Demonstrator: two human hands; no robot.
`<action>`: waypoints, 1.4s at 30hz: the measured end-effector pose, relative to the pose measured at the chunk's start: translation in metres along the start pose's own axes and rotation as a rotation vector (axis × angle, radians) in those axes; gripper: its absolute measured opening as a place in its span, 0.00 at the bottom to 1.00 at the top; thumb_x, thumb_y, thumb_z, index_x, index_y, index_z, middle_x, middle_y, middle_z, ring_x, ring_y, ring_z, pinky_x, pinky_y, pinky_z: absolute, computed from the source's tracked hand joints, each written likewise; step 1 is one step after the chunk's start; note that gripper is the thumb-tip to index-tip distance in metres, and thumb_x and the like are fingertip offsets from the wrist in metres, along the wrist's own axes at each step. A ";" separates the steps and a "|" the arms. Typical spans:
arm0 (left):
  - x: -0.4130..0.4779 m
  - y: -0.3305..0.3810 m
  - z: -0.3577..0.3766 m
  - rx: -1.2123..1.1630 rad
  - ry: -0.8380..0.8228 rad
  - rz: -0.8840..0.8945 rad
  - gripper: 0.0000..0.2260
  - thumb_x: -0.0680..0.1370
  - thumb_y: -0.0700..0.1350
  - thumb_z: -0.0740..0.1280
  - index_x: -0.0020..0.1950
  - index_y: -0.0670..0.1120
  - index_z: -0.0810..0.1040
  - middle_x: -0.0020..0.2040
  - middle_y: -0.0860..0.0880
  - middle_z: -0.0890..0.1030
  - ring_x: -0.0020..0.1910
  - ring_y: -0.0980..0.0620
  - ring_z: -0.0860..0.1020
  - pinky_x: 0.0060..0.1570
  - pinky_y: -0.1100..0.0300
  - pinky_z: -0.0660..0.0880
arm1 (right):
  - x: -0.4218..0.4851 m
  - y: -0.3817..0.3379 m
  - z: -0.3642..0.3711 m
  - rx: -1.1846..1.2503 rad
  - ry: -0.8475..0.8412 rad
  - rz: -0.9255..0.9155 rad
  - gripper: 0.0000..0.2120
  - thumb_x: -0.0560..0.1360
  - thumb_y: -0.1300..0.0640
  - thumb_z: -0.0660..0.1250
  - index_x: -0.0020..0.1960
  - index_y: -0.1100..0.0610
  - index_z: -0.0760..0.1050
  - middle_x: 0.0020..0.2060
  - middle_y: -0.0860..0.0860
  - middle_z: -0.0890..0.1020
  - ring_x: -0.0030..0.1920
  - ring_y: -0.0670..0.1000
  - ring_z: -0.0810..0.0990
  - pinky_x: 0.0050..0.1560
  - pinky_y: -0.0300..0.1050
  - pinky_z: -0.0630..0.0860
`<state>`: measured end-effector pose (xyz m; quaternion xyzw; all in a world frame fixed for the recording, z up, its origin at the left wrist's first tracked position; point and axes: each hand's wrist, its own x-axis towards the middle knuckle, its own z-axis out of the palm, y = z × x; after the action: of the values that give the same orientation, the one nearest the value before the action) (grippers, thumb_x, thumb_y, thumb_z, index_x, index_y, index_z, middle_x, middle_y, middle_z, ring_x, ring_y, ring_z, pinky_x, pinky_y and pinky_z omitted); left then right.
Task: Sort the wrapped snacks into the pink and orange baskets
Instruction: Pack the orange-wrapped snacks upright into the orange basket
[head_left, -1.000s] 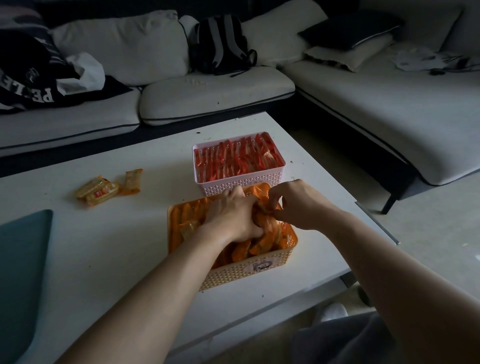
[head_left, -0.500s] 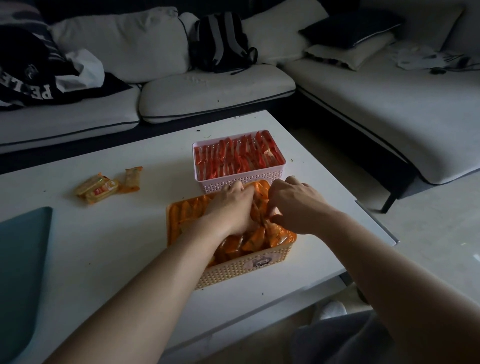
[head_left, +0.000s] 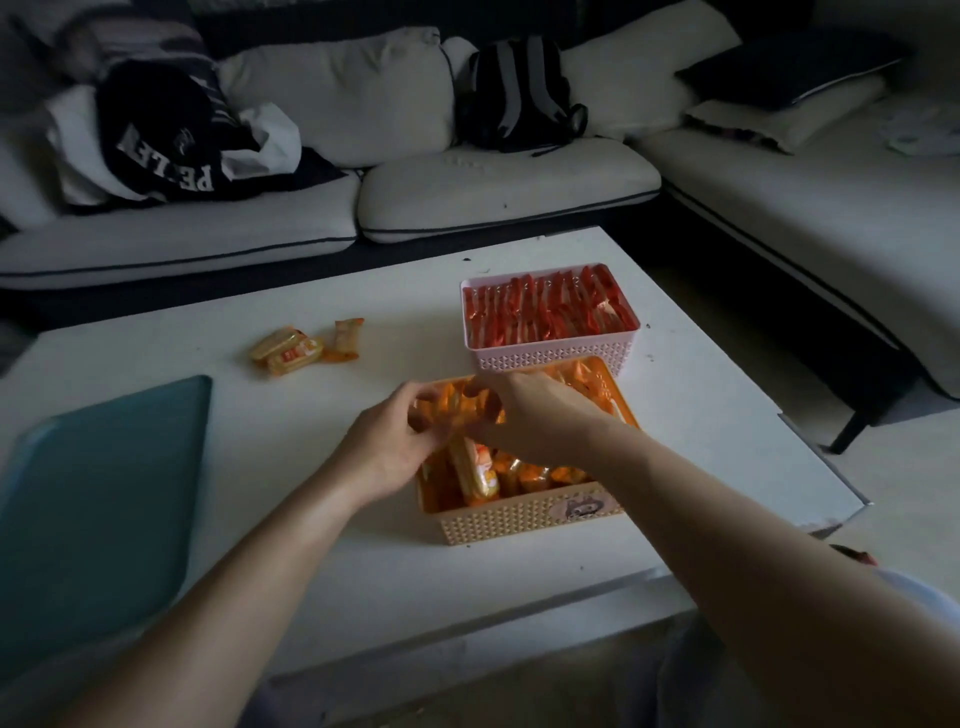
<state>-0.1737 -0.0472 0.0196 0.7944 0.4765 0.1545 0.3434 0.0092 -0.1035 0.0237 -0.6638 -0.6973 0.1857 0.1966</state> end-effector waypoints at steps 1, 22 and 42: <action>-0.002 -0.004 0.002 -0.042 -0.018 0.016 0.17 0.80 0.47 0.71 0.68 0.56 0.73 0.51 0.55 0.78 0.48 0.55 0.77 0.45 0.63 0.72 | 0.002 -0.004 0.004 -0.028 -0.023 -0.005 0.23 0.78 0.41 0.67 0.69 0.50 0.73 0.56 0.48 0.82 0.50 0.50 0.82 0.46 0.47 0.83; -0.019 -0.036 -0.002 0.248 -0.034 0.345 0.05 0.74 0.49 0.76 0.46 0.57 0.83 0.53 0.62 0.74 0.51 0.61 0.75 0.50 0.64 0.76 | 0.012 -0.005 -0.014 -0.003 -0.114 -0.056 0.10 0.74 0.59 0.75 0.52 0.49 0.79 0.46 0.41 0.81 0.46 0.42 0.82 0.41 0.31 0.78; -0.011 -0.040 -0.004 0.134 -0.152 0.100 0.09 0.80 0.52 0.69 0.52 0.50 0.86 0.59 0.55 0.73 0.55 0.55 0.76 0.59 0.55 0.76 | -0.019 -0.005 -0.025 -0.242 0.027 0.040 0.03 0.79 0.50 0.70 0.50 0.48 0.79 0.46 0.43 0.81 0.45 0.45 0.82 0.44 0.41 0.81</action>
<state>-0.2072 -0.0424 -0.0044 0.8479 0.4180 0.0785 0.3166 0.0186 -0.1226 0.0468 -0.6989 -0.6985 0.0951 0.1208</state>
